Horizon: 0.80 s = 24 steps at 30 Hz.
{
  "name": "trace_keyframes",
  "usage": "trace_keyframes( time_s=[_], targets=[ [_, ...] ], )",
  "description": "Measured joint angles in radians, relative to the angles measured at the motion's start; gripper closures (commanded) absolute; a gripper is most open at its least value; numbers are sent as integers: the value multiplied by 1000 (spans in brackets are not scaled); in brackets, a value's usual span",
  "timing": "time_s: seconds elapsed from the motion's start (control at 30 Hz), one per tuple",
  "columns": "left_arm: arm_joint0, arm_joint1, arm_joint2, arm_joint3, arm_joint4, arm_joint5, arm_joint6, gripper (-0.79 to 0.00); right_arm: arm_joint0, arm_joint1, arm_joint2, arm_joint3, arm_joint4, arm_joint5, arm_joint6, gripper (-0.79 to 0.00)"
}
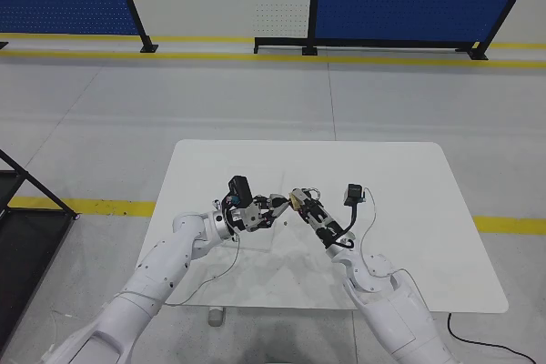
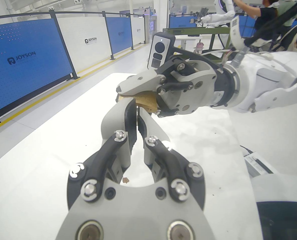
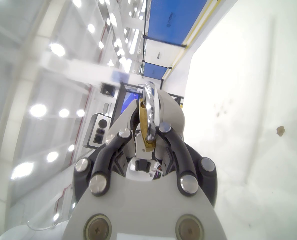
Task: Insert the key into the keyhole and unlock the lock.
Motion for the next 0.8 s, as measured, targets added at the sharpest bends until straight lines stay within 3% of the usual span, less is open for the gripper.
trace_keyframes(
  time_s=[0.77, 0.8],
  targets=[
    [12, 5, 6, -11, 98, 73, 75, 0, 0, 0, 0, 0, 0, 0, 0, 0],
    [13, 5, 6, -11, 99, 75, 76, -311, 0, 0, 0, 0, 0, 0, 0, 0]
  ],
)
